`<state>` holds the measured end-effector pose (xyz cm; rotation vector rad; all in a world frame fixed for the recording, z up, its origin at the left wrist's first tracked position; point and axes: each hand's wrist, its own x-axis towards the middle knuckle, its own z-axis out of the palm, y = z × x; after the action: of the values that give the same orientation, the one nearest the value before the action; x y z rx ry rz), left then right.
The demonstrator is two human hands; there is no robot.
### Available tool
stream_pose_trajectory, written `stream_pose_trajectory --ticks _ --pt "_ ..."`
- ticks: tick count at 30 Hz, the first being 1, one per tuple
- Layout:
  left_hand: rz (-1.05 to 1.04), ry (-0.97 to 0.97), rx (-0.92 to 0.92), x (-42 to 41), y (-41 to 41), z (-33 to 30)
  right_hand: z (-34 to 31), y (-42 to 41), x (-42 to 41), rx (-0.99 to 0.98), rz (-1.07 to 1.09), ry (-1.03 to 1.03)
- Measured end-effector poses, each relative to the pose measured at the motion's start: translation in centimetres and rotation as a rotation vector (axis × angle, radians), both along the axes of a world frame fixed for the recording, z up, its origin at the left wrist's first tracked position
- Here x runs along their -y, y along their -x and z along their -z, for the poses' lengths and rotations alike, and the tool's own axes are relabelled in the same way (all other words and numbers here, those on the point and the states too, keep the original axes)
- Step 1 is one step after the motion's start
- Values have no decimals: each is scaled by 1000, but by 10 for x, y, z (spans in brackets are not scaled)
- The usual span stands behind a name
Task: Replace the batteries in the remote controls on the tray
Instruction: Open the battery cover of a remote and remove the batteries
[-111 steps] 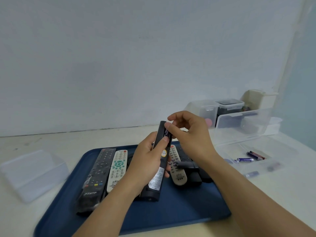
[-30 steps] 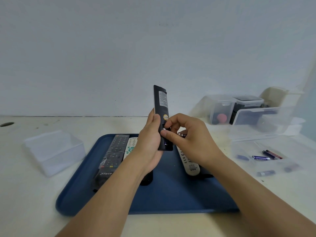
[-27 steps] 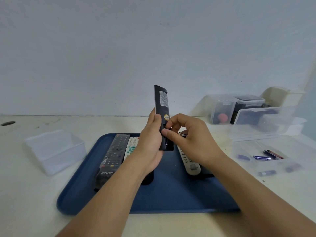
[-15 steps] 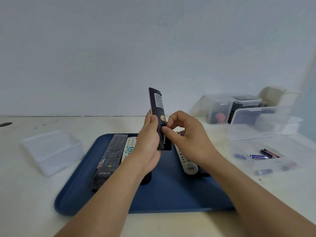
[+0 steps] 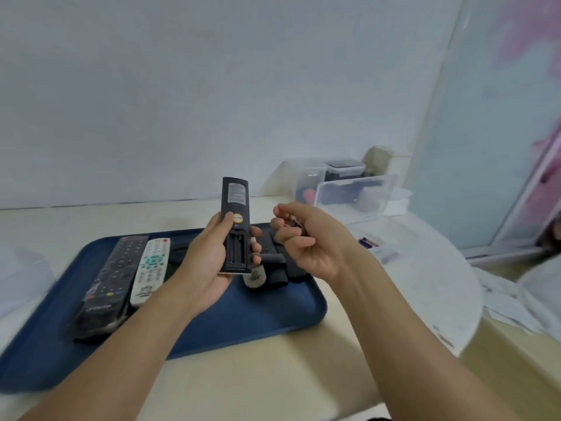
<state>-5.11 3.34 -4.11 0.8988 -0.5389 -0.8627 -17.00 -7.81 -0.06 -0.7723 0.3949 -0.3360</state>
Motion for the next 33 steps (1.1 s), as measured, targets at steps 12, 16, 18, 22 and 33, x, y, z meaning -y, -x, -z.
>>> stream_pose_trajectory --ticks 12,16,18,22,33 --pt "-30 13 16 -12 15 -6 -33 83 85 -480 471 65" --pt "-79 -9 34 -16 15 -4 -37 88 85 -428 530 87" --pt "-90 -12 55 -18 15 -3 -39 89 74 -349 589 111" --pt "-148 -45 131 -24 11 -4 -35 69 18 -159 690 282" --pt "-793 -234 454 -175 -96 -43 -18 -101 -145 -54 -95 1450"
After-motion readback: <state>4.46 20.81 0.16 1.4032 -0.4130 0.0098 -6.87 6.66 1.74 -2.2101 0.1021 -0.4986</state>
